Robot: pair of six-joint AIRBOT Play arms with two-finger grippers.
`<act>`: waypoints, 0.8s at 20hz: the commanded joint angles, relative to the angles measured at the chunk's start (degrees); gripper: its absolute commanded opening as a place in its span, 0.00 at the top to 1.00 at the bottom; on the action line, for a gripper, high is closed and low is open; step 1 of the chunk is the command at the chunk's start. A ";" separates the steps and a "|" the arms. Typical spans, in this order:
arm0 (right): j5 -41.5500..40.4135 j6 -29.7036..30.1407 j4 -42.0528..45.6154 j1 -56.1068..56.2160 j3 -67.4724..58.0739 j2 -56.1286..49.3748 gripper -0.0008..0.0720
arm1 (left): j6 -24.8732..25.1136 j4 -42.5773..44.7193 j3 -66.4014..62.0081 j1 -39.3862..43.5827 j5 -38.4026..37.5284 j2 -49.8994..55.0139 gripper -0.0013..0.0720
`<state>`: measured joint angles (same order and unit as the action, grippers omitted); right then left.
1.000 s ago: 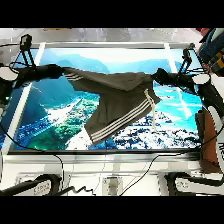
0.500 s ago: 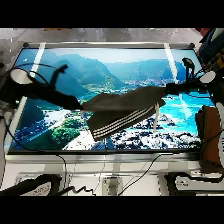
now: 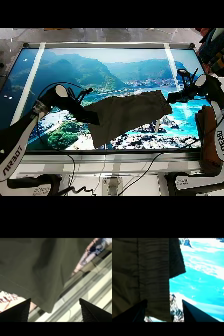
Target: Fold the clothes and pants, and hang the long-sleeved shirts on hangers.
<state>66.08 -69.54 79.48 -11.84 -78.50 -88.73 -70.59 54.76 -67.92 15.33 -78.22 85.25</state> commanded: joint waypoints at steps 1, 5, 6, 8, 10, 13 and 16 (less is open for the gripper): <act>-4.20 -0.87 -0.28 -0.02 -0.63 -1.57 0.32 | -0.96 0.13 0.31 -3.19 2.80 1.66 0.03; -4.92 -1.64 -3.72 -1.09 -5.05 -5.42 0.32 | -1.97 0.07 0.74 -13.27 4.24 0.66 0.04; -4.37 -1.64 -6.60 -1.79 -6.43 -6.51 0.32 | -2.34 -0.74 1.86 -14.84 6.16 0.63 0.03; -2.49 -1.60 -11.26 -2.97 -8.66 -8.31 0.32 | -2.29 -6.05 6.54 -16.02 11.82 0.66 0.03; -0.98 -1.60 -13.53 -3.37 -9.11 -9.35 0.16 | -2.23 -11.32 11.98 -14.32 18.88 0.74 0.03; 1.70 -1.62 -13.62 -3.28 -9.11 -10.14 0.04 | -0.55 -13.40 14.91 -8.52 25.62 2.36 0.03; 2.08 -1.81 -13.22 -3.28 -9.11 -10.12 0.05 | -0.57 -14.99 14.88 -1.99 31.36 4.46 0.03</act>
<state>66.89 -71.22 67.11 -15.05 -87.35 -98.41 -71.59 41.82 -54.30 8.60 -54.37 88.14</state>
